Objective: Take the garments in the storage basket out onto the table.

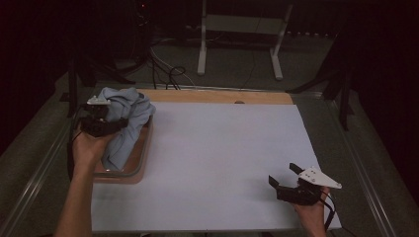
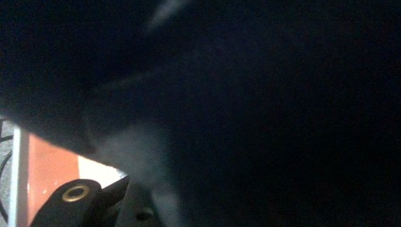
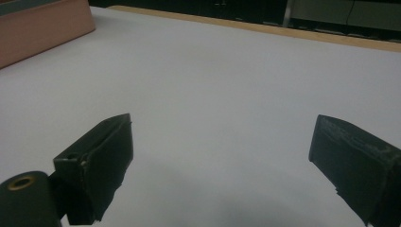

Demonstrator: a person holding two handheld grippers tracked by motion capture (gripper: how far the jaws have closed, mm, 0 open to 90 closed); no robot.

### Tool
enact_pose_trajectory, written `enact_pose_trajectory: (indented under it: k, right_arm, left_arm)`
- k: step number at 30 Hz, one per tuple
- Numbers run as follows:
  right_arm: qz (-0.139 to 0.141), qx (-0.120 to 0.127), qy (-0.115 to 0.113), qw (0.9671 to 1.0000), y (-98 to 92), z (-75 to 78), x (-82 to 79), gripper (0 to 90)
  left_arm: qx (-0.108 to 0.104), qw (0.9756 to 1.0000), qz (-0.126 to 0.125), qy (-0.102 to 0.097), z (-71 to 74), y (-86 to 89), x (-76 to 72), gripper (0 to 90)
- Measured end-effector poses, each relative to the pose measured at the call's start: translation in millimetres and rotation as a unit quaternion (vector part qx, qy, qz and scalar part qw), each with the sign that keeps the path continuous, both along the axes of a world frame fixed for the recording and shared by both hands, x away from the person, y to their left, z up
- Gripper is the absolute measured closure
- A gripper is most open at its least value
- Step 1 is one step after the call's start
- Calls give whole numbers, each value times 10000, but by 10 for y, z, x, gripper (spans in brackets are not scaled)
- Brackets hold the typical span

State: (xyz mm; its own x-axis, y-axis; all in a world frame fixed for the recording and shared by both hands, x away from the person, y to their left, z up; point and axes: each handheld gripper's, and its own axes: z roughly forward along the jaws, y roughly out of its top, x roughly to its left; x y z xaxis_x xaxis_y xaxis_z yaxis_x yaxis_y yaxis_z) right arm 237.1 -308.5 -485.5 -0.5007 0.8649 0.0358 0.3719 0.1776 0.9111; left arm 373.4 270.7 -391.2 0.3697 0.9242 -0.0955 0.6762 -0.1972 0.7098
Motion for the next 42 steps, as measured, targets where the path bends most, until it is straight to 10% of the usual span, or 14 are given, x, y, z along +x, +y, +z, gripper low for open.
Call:
enact_pose_trajectory:
  k: [42]
  right_arm:
    - [4, 7, 2, 10000, 2, 0, 2, 71]
  left_arm:
    - [-88, 9976, -685, 45, 48, -643, 23, 664]
